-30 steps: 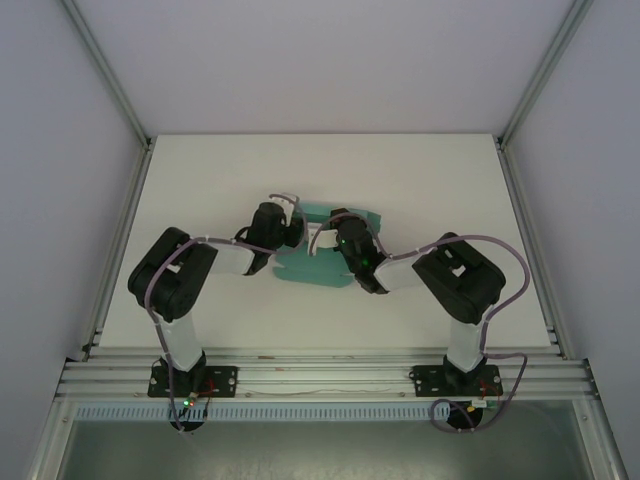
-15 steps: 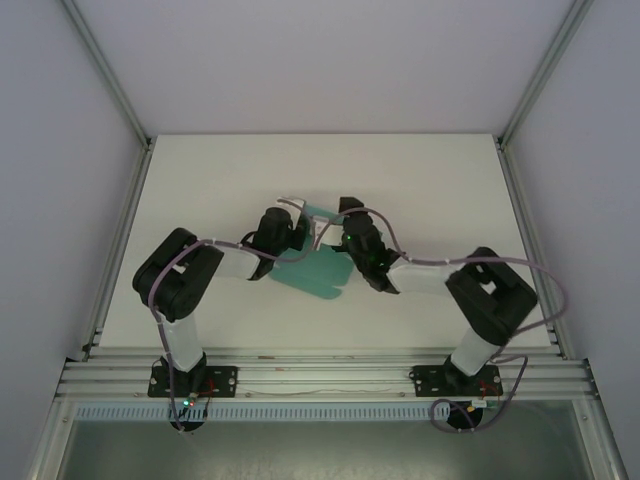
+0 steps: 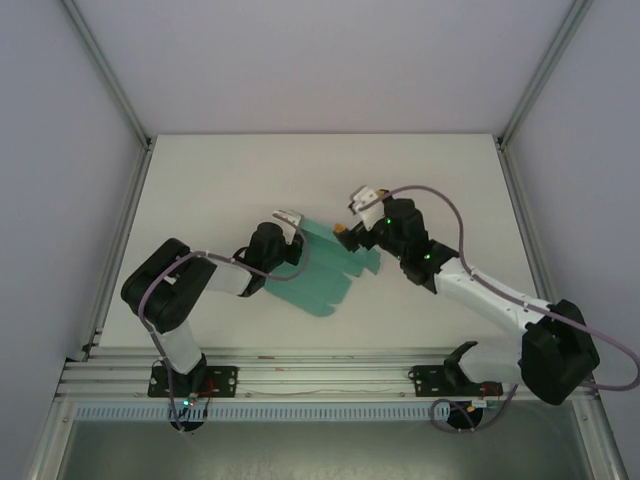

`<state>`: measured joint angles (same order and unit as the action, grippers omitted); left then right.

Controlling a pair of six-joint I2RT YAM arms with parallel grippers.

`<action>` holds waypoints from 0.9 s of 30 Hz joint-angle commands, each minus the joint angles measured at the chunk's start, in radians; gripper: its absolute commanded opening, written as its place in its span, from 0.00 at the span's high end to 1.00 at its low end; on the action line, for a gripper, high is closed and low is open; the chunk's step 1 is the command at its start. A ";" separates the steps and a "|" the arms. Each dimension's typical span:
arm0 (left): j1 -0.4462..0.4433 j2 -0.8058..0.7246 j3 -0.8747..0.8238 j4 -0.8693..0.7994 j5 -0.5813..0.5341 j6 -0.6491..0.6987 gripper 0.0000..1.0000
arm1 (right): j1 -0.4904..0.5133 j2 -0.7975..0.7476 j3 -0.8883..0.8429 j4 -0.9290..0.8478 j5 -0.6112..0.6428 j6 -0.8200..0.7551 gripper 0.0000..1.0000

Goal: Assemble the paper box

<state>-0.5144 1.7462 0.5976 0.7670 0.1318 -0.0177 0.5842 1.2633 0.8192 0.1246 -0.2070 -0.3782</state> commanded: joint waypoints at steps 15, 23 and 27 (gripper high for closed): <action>-0.039 0.015 -0.017 0.019 0.066 -0.005 1.00 | -0.073 0.441 0.345 -0.310 -0.451 0.405 0.13; -0.045 0.026 -0.008 0.006 0.071 -0.009 0.99 | -0.071 0.474 0.279 -0.313 -0.441 0.310 0.16; -0.044 0.027 -0.010 0.015 0.065 -0.024 0.94 | -0.072 0.511 0.253 -0.325 -0.417 0.266 0.17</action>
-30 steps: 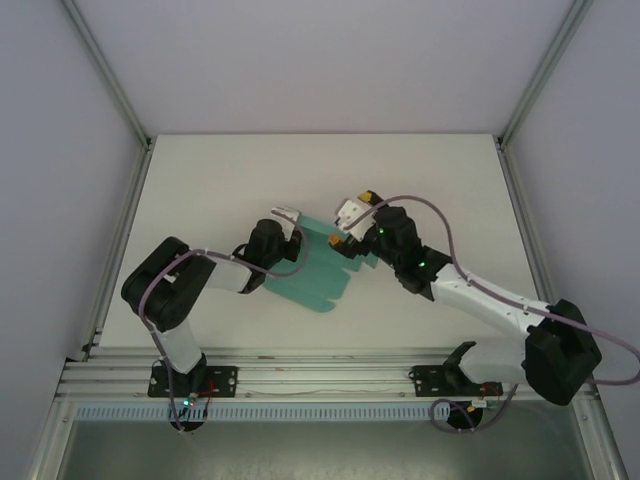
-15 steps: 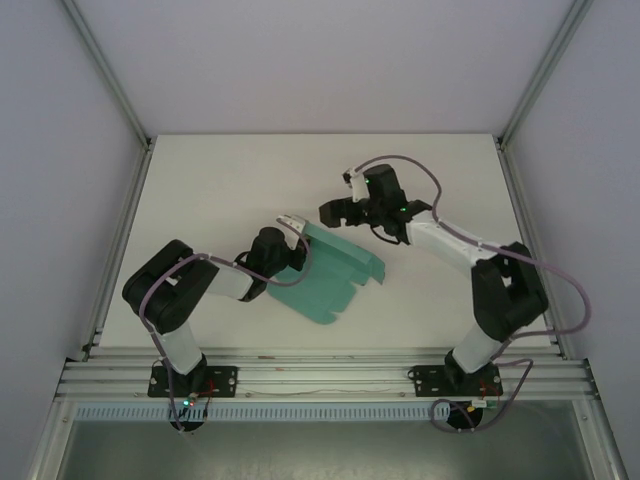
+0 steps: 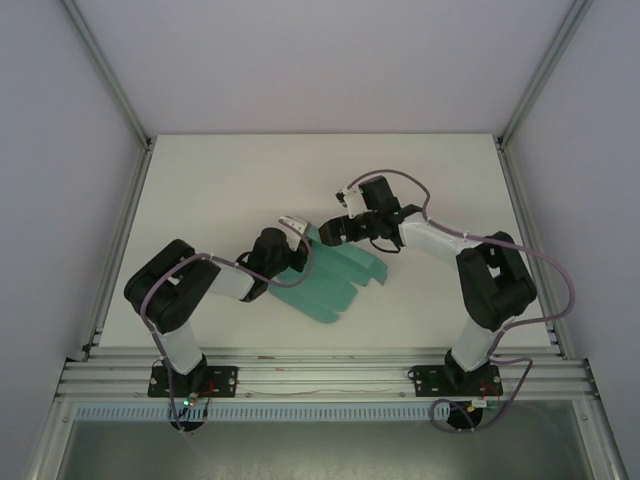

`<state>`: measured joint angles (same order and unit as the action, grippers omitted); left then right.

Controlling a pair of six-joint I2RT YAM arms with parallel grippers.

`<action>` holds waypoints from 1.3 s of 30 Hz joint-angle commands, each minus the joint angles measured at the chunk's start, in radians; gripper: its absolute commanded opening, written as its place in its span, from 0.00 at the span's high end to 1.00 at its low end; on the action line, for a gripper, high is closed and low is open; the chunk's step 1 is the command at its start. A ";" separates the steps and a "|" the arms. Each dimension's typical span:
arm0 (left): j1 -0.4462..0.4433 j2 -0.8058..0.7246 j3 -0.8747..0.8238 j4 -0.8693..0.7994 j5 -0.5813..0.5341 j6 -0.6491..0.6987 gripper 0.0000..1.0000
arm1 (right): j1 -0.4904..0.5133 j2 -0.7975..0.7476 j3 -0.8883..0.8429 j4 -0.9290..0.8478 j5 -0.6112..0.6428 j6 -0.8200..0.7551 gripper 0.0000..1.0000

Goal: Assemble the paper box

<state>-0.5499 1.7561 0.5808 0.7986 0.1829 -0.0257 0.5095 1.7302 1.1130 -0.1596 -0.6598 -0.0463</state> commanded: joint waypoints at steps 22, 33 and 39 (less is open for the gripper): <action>-0.007 0.089 0.060 0.096 -0.078 -0.004 0.78 | 0.003 0.117 -0.040 -0.118 0.091 -0.142 0.22; -0.009 0.041 0.067 0.029 -0.206 -0.052 1.00 | -0.001 0.033 -0.021 -0.137 0.137 -0.098 0.19; -0.009 -0.060 0.074 -0.210 -0.353 -0.205 1.00 | -0.001 -0.233 -0.089 0.000 0.425 0.032 0.00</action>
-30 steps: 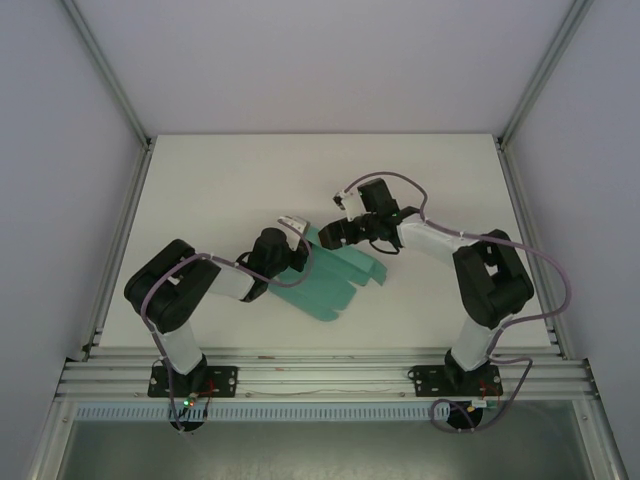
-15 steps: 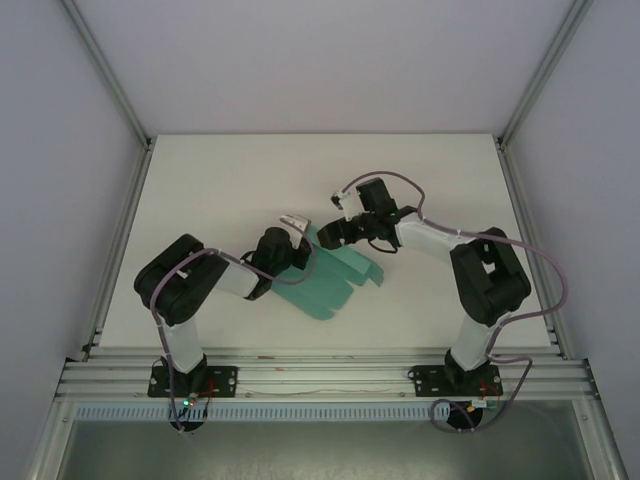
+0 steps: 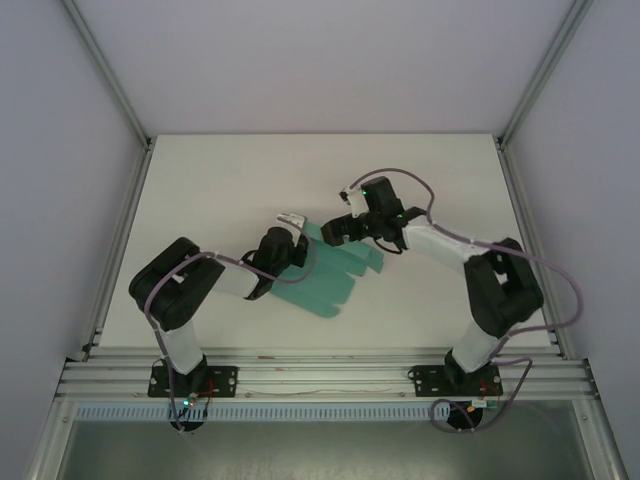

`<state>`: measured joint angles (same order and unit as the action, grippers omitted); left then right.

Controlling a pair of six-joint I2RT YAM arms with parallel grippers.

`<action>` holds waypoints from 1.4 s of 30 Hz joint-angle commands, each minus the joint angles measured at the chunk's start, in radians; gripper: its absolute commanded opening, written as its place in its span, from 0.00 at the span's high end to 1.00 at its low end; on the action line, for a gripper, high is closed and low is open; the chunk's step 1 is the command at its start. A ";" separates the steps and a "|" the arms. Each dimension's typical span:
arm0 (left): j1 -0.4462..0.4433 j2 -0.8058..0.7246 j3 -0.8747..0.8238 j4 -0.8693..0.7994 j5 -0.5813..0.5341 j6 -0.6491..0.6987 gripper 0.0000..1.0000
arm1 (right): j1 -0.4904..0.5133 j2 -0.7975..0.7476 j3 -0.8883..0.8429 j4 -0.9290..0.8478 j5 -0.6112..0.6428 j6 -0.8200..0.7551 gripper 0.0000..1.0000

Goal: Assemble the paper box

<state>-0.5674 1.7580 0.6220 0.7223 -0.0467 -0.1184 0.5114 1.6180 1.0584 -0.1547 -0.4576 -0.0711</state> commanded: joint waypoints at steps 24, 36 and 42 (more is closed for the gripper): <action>0.008 -0.204 0.097 -0.494 -0.154 -0.315 1.00 | 0.082 -0.195 -0.158 0.103 0.381 0.060 0.00; -0.007 -0.206 0.094 -0.485 -0.133 -0.334 1.00 | 0.156 -0.074 -0.220 0.523 0.565 0.228 0.00; -0.007 -0.212 0.108 -0.513 -0.160 -0.361 1.00 | 0.176 -0.110 -0.268 0.565 0.705 0.258 0.00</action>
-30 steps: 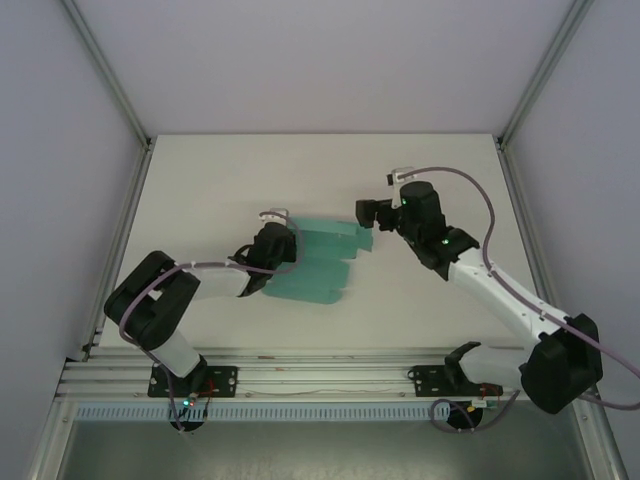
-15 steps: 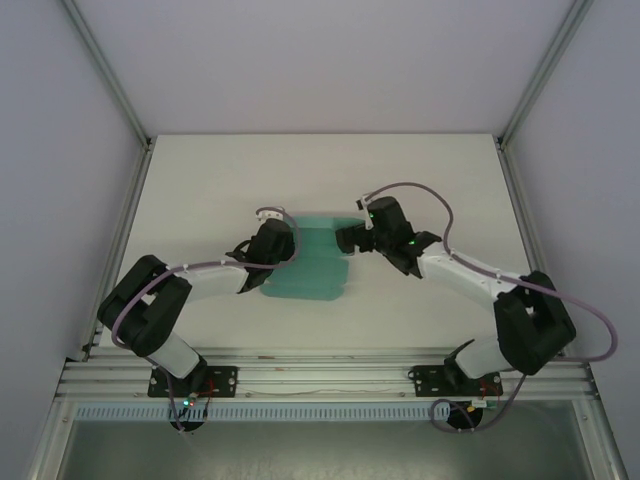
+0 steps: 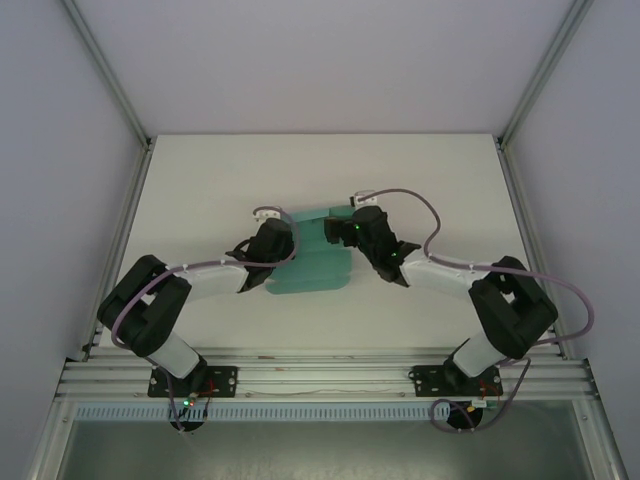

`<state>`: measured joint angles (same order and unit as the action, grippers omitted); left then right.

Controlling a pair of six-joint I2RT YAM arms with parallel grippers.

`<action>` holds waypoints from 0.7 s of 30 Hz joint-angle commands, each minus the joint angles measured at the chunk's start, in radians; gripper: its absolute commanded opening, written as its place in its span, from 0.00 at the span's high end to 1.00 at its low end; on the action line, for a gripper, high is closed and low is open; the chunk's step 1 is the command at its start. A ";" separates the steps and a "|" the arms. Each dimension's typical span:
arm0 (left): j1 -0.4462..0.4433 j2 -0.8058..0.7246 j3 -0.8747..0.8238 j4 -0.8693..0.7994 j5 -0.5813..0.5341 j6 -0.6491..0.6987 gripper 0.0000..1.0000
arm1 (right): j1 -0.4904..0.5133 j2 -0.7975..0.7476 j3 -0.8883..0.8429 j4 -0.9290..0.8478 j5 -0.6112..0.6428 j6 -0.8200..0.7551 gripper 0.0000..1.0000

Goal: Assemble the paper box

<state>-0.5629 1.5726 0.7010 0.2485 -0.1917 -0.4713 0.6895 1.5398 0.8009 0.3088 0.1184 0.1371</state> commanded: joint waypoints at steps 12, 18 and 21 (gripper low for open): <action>-0.011 -0.064 0.061 -0.077 -0.063 0.002 1.00 | -0.026 -0.322 -0.201 -0.298 0.164 0.127 0.00; -0.011 -0.069 0.063 -0.074 -0.039 0.014 1.00 | -0.080 -0.318 -0.276 -0.195 0.069 0.180 0.00; -0.012 -0.070 0.060 -0.075 -0.035 0.013 1.00 | -0.085 -0.275 -0.263 -0.125 0.036 0.162 0.00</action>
<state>-0.5632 1.5288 0.7399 0.1886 -0.2241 -0.4706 0.6060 1.2419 0.5255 0.1055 0.1886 0.2783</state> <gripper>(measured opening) 0.083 0.995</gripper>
